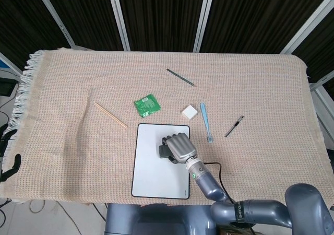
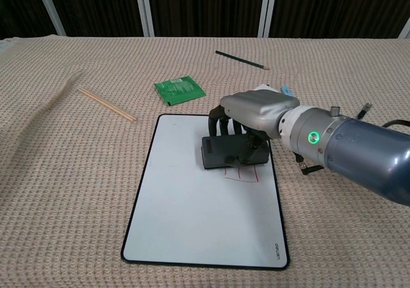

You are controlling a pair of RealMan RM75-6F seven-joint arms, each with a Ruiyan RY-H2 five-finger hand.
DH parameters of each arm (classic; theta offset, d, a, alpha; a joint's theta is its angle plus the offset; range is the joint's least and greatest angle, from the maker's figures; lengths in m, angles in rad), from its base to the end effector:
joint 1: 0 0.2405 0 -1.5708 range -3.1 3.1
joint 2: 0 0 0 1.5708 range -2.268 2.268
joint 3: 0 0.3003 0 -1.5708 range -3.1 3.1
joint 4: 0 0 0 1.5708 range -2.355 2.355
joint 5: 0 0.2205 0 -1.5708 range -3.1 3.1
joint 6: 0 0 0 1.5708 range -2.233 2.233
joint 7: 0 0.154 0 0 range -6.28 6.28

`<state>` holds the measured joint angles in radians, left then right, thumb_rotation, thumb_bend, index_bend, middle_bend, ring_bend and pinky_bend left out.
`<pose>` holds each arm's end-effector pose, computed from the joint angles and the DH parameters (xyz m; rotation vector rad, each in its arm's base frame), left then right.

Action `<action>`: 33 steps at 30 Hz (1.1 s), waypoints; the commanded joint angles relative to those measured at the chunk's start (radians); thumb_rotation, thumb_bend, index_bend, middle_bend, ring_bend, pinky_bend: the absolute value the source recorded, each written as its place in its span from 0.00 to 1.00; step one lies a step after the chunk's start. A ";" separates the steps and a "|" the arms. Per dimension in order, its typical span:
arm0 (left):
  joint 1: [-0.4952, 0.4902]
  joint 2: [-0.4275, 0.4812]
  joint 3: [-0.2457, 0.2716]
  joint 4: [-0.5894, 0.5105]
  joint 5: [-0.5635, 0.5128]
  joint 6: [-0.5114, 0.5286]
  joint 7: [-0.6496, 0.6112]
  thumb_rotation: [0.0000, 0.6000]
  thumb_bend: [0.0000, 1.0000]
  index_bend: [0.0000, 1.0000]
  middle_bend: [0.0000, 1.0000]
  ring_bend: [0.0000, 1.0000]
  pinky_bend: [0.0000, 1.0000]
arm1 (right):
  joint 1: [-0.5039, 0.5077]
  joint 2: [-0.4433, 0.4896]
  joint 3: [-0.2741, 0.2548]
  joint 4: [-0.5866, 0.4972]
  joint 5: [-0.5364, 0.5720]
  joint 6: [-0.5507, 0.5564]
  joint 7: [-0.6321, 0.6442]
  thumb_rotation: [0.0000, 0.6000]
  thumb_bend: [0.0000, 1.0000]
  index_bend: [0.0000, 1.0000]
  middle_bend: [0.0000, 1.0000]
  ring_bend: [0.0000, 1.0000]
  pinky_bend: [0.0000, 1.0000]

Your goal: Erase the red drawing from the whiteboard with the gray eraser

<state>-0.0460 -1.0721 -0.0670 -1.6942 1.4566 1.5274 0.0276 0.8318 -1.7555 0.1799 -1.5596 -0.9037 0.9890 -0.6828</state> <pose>-0.3501 0.1840 0.1886 -1.2947 -0.9059 -0.9000 -0.1053 -0.3440 -0.1063 2.0188 -0.9454 0.8582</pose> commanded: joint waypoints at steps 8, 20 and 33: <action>0.000 -0.004 0.001 0.001 0.001 0.002 0.009 1.00 0.47 0.14 0.01 0.00 0.00 | -0.038 0.025 -0.088 -0.079 -0.077 0.034 0.010 1.00 0.43 0.51 0.49 0.46 0.49; 0.001 -0.005 0.002 0.001 0.004 0.005 0.009 1.00 0.47 0.14 0.01 0.00 0.00 | -0.086 0.059 -0.172 -0.137 -0.163 0.062 0.020 1.00 0.43 0.51 0.48 0.46 0.49; 0.001 -0.003 -0.002 0.001 -0.001 0.006 0.006 1.00 0.47 0.14 0.01 0.00 0.00 | -0.059 -0.008 -0.068 0.042 -0.111 0.026 0.064 1.00 0.43 0.51 0.48 0.46 0.49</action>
<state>-0.0453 -1.0747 -0.0689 -1.6933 1.4559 1.5329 0.0338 0.7666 -1.7552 0.0995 -1.5316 -1.0251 1.0227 -0.6262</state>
